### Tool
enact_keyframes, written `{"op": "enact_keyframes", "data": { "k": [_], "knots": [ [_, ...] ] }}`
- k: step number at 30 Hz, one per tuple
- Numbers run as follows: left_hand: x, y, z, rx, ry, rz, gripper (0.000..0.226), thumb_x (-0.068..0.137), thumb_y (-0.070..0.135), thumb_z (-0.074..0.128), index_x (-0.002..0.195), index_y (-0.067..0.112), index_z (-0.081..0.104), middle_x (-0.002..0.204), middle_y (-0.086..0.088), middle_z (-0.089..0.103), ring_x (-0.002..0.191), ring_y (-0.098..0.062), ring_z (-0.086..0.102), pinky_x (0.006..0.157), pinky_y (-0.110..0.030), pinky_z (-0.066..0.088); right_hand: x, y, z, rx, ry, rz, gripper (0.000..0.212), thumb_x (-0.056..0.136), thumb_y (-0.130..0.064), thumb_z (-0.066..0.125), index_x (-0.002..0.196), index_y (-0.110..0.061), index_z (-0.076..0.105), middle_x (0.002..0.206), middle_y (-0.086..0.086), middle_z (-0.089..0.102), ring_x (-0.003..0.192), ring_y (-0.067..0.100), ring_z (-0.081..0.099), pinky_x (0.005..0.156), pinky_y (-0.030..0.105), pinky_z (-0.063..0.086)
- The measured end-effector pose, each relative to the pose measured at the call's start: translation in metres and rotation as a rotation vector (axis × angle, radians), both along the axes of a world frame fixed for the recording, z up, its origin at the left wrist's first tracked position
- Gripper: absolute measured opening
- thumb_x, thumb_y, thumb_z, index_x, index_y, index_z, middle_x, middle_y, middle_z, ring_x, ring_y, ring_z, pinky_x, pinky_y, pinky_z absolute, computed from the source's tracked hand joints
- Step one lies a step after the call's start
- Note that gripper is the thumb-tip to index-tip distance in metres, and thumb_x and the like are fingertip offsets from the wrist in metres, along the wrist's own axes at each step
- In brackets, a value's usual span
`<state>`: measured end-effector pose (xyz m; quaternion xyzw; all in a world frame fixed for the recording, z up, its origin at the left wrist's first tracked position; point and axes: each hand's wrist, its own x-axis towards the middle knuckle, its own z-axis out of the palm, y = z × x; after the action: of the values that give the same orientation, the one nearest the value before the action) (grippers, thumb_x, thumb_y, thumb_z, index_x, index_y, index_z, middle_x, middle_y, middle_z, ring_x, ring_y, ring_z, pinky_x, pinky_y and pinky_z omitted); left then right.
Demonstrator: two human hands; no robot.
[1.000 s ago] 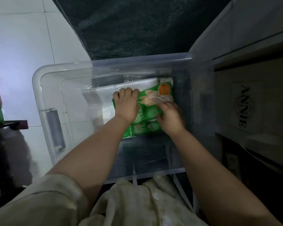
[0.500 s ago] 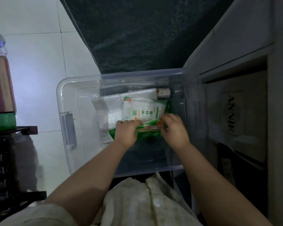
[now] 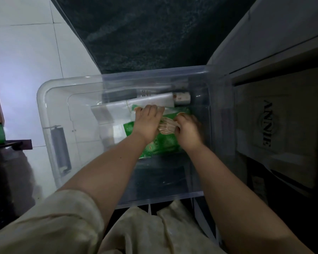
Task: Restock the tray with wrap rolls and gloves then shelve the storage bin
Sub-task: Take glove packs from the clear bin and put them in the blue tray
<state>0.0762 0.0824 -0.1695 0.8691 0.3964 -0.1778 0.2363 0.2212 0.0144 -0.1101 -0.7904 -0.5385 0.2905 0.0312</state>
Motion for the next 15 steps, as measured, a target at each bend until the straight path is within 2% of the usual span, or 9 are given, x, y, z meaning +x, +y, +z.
{"op": "enact_keyframes", "data": {
  "k": [3,5,8,11,15],
  "knots": [
    [0.0,-0.007,-0.004,-0.01,0.106,0.031,0.087,0.071,0.039,0.075,0.142,0.015,0.031,0.131,-0.012,0.043,0.12,-0.033,0.037,0.1,-0.049,0.026,0.0,-0.001,-0.002,-0.029,-0.023,0.024,0.024,0.072,-0.007,0.059,0.094,-0.014,0.064,0.104,0.006,0.065,0.096,0.032,0.053,0.079,0.037,0.045],
    [0.002,-0.008,-0.002,0.009,0.151,0.011,0.07,0.072,0.038,0.074,0.13,0.014,0.044,0.121,-0.012,0.047,0.111,-0.033,0.04,0.096,-0.047,0.028,-0.001,-0.003,0.0,-0.057,-0.019,0.044,0.024,0.074,-0.007,0.058,0.096,-0.014,0.064,0.107,0.005,0.064,0.1,0.031,0.052,0.081,0.038,0.044],
    [0.006,-0.013,0.004,0.007,0.113,0.043,0.046,0.073,0.025,0.073,0.113,0.011,0.057,0.113,-0.012,0.05,0.108,-0.033,0.042,0.094,-0.044,0.032,-0.001,-0.006,0.008,-0.058,0.004,0.054,0.025,0.078,-0.005,0.057,0.1,-0.012,0.065,0.107,0.008,0.064,0.1,0.032,0.052,0.081,0.039,0.044],
    [0.004,-0.019,0.023,-0.085,0.085,0.144,0.029,0.077,0.011,0.066,0.104,0.014,0.057,0.105,-0.009,0.061,0.1,-0.03,0.051,0.085,-0.038,0.037,0.001,-0.01,0.026,-0.036,0.042,0.061,0.026,0.082,-0.004,0.059,0.106,-0.01,0.067,0.11,0.011,0.064,0.101,0.033,0.052,0.083,0.04,0.045],
    [-0.007,-0.027,0.068,-0.056,0.018,0.175,0.035,0.075,-0.001,0.06,0.104,0.018,0.053,0.097,-0.005,0.064,0.092,-0.027,0.054,0.076,-0.035,0.032,0.003,-0.017,0.07,0.023,0.097,0.08,0.031,0.083,-0.001,0.061,0.113,-0.005,0.064,0.115,0.015,0.062,0.107,0.034,0.05,0.09,0.04,0.042]
  ]
}}
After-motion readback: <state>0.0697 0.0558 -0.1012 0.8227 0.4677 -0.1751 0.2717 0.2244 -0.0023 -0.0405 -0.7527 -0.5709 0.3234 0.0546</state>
